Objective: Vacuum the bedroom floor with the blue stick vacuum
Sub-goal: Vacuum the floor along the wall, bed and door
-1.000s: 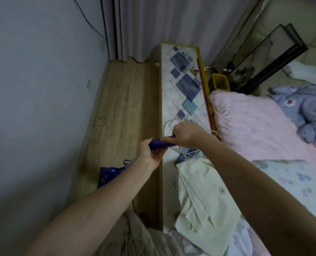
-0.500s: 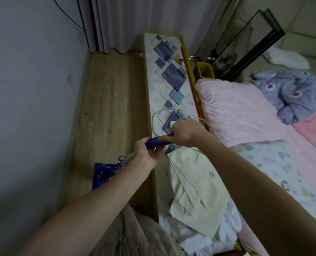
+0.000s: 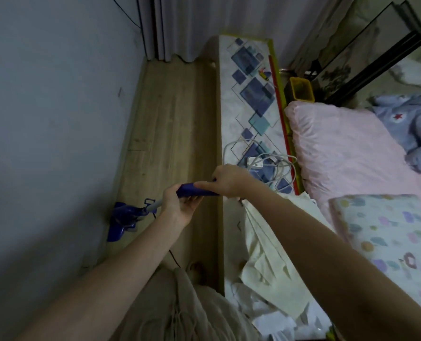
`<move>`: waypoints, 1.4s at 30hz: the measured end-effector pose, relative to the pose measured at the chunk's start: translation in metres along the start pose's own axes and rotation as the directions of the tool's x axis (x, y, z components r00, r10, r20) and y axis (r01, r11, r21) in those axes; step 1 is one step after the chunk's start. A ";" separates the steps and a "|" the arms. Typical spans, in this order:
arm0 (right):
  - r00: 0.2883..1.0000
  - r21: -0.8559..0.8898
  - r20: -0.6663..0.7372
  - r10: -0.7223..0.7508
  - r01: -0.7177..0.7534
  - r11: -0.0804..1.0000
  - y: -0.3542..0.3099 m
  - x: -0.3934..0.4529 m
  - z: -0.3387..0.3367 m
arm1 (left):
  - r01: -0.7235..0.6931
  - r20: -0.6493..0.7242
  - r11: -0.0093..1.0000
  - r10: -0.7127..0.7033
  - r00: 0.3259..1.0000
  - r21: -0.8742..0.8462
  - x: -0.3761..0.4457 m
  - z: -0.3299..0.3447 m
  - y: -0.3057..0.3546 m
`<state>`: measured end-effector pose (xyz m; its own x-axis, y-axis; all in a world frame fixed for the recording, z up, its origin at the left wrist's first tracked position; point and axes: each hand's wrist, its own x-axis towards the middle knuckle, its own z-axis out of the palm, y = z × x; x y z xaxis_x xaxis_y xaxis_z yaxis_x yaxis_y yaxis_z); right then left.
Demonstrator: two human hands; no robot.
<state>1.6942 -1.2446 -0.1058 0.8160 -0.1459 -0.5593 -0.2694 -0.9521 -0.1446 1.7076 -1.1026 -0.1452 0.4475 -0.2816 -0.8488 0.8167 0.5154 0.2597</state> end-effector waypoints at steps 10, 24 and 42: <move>0.967 0.257 0.253 0.038 -0.105 0.961 -0.016 0.017 -0.017 | -0.003 0.046 1.000 0.003 0.999 -0.010 -0.003 -0.001 0.022; 0.990 0.049 0.122 0.077 -0.084 0.995 0.034 -0.017 -0.055 | 0.060 0.122 0.998 -0.060 0.991 0.006 -0.020 0.054 -0.016; 0.992 0.066 0.061 0.107 -0.111 0.992 0.084 -0.023 -0.033 | 0.124 0.056 0.988 -0.129 0.990 0.090 -0.015 0.073 -0.051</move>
<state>1.6695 -1.3296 -0.0784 0.7500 -0.2306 -0.6200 -0.3915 -0.9102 -0.1351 1.6862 -1.1835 -0.1125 0.3578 -0.3906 -0.8482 0.8954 0.4015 0.1928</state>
